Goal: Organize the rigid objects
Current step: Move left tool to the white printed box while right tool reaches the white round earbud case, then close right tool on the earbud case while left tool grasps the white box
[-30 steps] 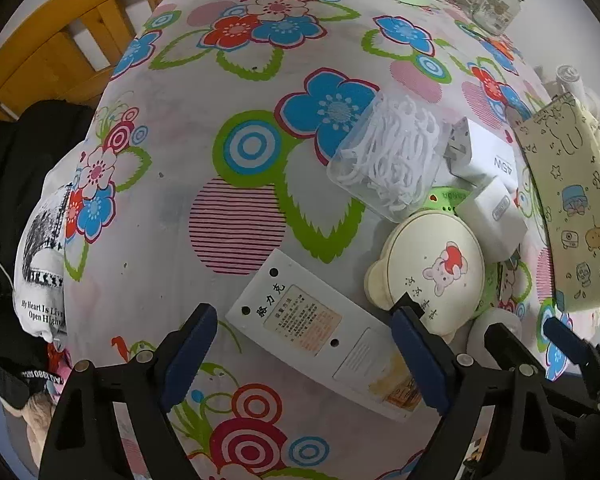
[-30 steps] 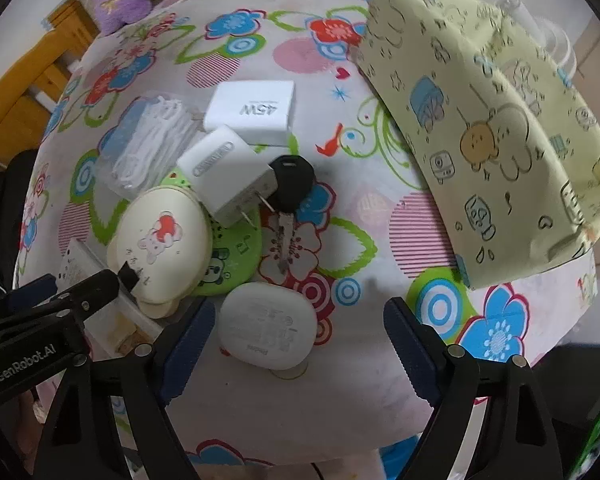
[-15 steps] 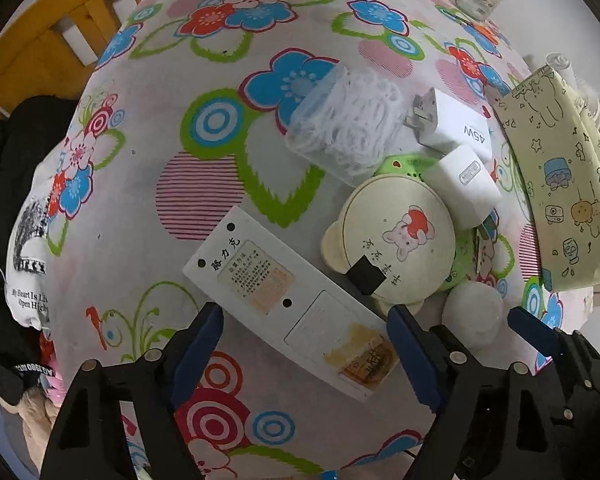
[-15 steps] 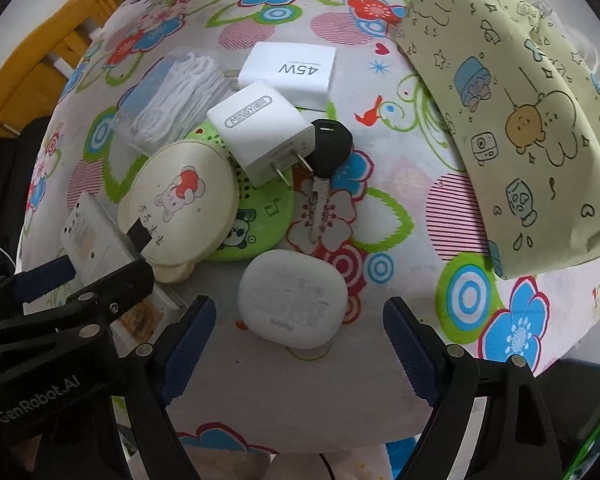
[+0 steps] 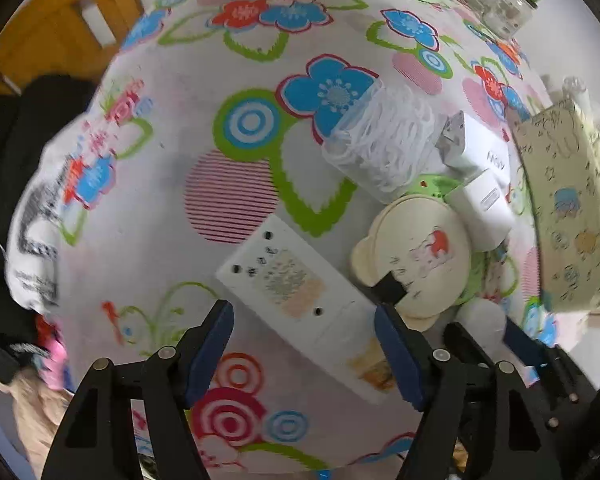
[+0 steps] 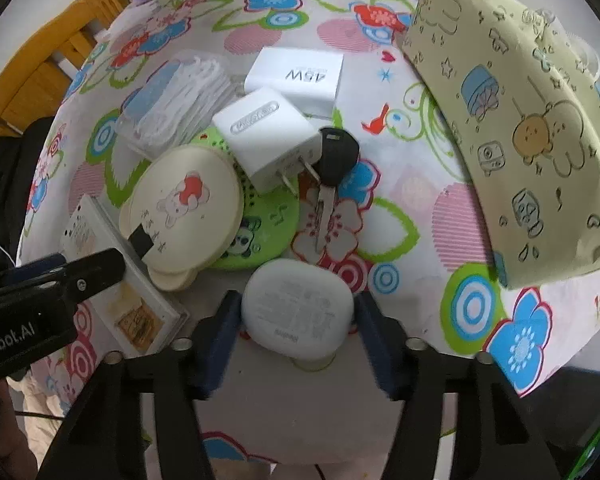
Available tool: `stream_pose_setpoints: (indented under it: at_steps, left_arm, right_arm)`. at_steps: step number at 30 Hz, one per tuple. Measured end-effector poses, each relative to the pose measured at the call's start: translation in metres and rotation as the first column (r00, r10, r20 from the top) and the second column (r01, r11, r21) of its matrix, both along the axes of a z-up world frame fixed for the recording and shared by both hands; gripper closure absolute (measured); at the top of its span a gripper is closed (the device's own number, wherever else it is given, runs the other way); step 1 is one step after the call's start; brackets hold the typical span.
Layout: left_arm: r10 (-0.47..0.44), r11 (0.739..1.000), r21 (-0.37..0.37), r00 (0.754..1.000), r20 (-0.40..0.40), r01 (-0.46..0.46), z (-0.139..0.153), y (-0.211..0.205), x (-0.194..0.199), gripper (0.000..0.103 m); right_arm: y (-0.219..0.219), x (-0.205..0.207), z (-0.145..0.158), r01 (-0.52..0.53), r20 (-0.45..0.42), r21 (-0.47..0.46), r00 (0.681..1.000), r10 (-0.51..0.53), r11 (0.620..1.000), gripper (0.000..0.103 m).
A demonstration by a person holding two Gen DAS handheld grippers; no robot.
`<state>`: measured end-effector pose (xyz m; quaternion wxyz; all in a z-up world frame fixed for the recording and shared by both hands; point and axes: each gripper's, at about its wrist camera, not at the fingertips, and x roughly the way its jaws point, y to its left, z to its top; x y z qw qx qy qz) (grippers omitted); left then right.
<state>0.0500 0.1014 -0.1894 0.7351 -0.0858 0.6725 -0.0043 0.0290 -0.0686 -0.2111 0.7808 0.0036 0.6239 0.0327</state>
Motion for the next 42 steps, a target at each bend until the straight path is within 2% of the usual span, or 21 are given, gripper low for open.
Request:
stream_pose_setpoints:
  at_steps: [4,9,14,17,24,27,31,36,37,42]
  left_arm:
    - [0.030,1.000,-0.005,0.999,-0.011,-0.030,-0.002,0.001,0.003,0.028]
    - [0.100,0.995,-0.014,0.995,-0.023,-0.100,-0.011,0.001,-0.004,0.028]
    - [0.165,0.986,0.021,0.986,-0.023,-0.164,-0.012,-0.002,-0.004,0.034]
    - [0.206,0.979,0.015,0.978,-0.040,-0.205,-0.014,-0.002,-0.007,0.037]
    - [0.269,0.962,0.068,0.962,-0.050,-0.265,-0.013,-0.007,-0.002,0.049]
    - [0.277,0.958,0.090,0.960,-0.047,-0.272,-0.009,-0.020,0.006,0.054]
    - [0.251,0.960,0.138,0.968,-0.031,-0.244,-0.002,-0.039,0.002,0.055]
    - [0.248,0.965,0.100,0.967,-0.054,-0.242,0.001,-0.041,-0.003,0.056]
    - [0.246,0.966,0.095,0.968,-0.059,-0.239,-0.002,-0.034,-0.003,0.056]
    - [0.178,0.981,0.097,0.981,-0.073,-0.171,0.005,-0.040,-0.006,0.057]
  right_arm:
    - [-0.006,0.003,0.001,0.008,0.003,-0.004,1.000,-0.008,1.000,0.044]
    - [-0.012,0.010,0.005,-0.029,0.007,-0.025,1.000,0.030,0.999,0.044]
    - [-0.009,0.030,0.009,-0.091,0.012,-0.031,0.996,0.091,0.995,0.044]
    - [-0.001,0.041,0.008,-0.161,0.012,-0.057,0.987,0.162,0.985,0.044]
    - [0.005,0.065,0.004,-0.219,-0.024,-0.015,0.976,0.219,0.976,0.044]
    - [0.006,0.073,0.003,-0.252,-0.031,-0.009,0.967,0.252,0.968,0.044]
    - [-0.001,0.078,0.004,-0.266,-0.042,0.015,0.963,0.267,0.964,0.044]
    - [-0.008,0.082,0.003,-0.262,-0.050,0.027,0.964,0.263,0.965,0.044]
    - [-0.011,0.072,0.005,-0.256,-0.050,0.036,0.965,0.258,0.966,0.044]
    - [-0.015,0.068,0.007,-0.210,-0.049,0.053,0.976,0.213,0.976,0.044]
